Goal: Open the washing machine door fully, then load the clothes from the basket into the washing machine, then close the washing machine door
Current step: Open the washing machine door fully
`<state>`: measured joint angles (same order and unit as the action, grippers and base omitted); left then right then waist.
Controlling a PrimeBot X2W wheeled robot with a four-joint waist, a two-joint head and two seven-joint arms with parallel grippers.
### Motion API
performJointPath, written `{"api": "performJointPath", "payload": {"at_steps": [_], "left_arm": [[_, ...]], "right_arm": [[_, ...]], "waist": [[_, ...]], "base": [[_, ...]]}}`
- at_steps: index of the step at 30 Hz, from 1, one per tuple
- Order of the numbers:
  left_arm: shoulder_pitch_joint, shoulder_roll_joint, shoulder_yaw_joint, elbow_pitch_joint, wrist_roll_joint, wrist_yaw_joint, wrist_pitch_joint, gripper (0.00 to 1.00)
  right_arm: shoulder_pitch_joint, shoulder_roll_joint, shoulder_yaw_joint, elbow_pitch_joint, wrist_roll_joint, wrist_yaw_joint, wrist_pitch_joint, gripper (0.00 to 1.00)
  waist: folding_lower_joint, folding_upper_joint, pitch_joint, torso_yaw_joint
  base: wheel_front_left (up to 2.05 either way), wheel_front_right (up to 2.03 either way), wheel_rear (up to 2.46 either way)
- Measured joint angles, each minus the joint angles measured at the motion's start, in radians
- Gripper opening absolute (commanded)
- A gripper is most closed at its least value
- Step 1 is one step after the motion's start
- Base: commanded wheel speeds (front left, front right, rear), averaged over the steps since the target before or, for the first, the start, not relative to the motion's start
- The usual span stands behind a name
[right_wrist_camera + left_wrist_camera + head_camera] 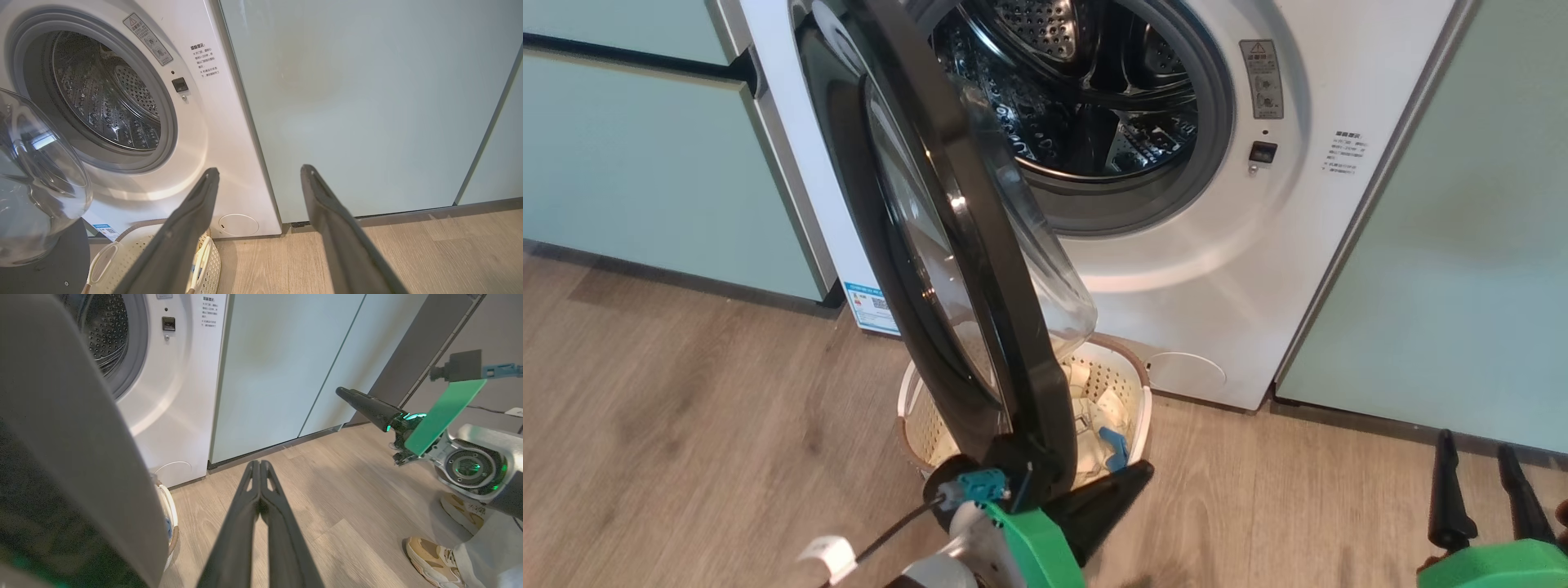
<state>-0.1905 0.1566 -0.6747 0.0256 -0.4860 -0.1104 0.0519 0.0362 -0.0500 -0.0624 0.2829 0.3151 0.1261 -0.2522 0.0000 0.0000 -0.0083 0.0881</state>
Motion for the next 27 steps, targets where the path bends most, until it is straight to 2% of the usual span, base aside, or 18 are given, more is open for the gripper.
{"api": "performJointPath", "payload": {"at_steps": [9, 27], "left_arm": [[0.000, -0.013, 0.030, 0.057, -0.018, 0.009, -0.048, 0.00], [0.001, -0.005, 0.045, 0.050, -0.044, 0.018, -0.061, 0.00]], "right_arm": [[0.001, 0.000, 0.000, -0.001, 0.001, 0.000, 0.000, 1.00], [0.001, 0.000, -0.002, 0.004, 0.001, 0.000, 0.000, 1.00]], "waist": [[0.0000, 0.0000, 0.000, 0.008], [0.0000, 0.0000, -0.010, 0.044]], "base": [[0.00, 0.00, 0.00], [0.00, 0.00, 0.00]]}}
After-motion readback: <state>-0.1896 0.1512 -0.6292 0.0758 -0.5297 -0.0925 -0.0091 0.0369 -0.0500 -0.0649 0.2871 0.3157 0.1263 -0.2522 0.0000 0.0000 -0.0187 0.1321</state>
